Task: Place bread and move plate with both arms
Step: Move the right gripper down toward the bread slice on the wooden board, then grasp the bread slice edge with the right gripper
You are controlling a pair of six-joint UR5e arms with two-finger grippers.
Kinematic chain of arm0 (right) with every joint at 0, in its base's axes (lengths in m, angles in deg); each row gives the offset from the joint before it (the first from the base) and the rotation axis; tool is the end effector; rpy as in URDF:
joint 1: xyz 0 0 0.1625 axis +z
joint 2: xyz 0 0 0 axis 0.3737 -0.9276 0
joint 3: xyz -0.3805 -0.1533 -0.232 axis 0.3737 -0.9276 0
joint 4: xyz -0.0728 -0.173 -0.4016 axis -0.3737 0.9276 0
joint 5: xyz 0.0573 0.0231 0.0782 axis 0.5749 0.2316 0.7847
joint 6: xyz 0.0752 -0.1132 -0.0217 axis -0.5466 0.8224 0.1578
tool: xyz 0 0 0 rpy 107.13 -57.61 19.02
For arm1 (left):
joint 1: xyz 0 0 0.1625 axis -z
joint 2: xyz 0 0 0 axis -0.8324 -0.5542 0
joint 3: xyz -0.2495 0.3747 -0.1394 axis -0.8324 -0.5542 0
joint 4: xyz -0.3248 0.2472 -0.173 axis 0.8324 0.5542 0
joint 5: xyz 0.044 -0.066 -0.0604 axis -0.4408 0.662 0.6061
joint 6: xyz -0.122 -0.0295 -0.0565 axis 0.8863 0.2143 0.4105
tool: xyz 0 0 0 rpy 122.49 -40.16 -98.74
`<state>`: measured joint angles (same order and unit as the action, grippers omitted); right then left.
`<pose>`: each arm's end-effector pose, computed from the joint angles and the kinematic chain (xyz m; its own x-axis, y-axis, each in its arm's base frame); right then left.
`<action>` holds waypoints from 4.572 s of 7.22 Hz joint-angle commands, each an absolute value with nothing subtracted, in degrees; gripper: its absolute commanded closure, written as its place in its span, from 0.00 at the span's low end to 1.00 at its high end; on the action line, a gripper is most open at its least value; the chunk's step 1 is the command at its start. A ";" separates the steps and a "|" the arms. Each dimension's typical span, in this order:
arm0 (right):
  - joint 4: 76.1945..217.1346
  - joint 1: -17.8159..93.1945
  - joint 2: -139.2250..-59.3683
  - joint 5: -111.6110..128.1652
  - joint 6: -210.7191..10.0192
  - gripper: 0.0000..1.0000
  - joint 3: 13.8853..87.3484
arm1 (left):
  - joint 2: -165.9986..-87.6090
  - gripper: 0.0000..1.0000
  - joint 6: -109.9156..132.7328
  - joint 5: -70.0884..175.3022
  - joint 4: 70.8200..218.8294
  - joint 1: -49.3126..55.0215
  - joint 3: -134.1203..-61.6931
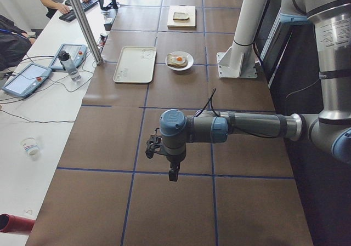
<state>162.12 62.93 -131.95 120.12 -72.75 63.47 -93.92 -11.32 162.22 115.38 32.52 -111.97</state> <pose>-0.0017 -0.4235 0.6940 0.6743 -0.2671 0.6884 0.2234 0.9624 0.1545 -0.0346 -0.4122 0.7145 0.7431 0.1377 -0.6548 -0.1245 0.9900 0.0669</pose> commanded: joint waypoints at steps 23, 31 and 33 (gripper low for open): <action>107.97 33.43 -134.43 114.02 -140.54 0.33 51.31 | -97.54 0.00 -10.88 163.09 119.42 32.25 -112.23; 107.18 32.64 -134.52 113.05 -140.27 1.00 51.31 | -97.45 0.00 -10.88 163.09 119.42 32.25 -112.14; 107.18 32.72 -134.61 113.22 -140.27 1.00 51.49 | -97.45 0.00 -10.88 163.09 119.42 32.25 -112.23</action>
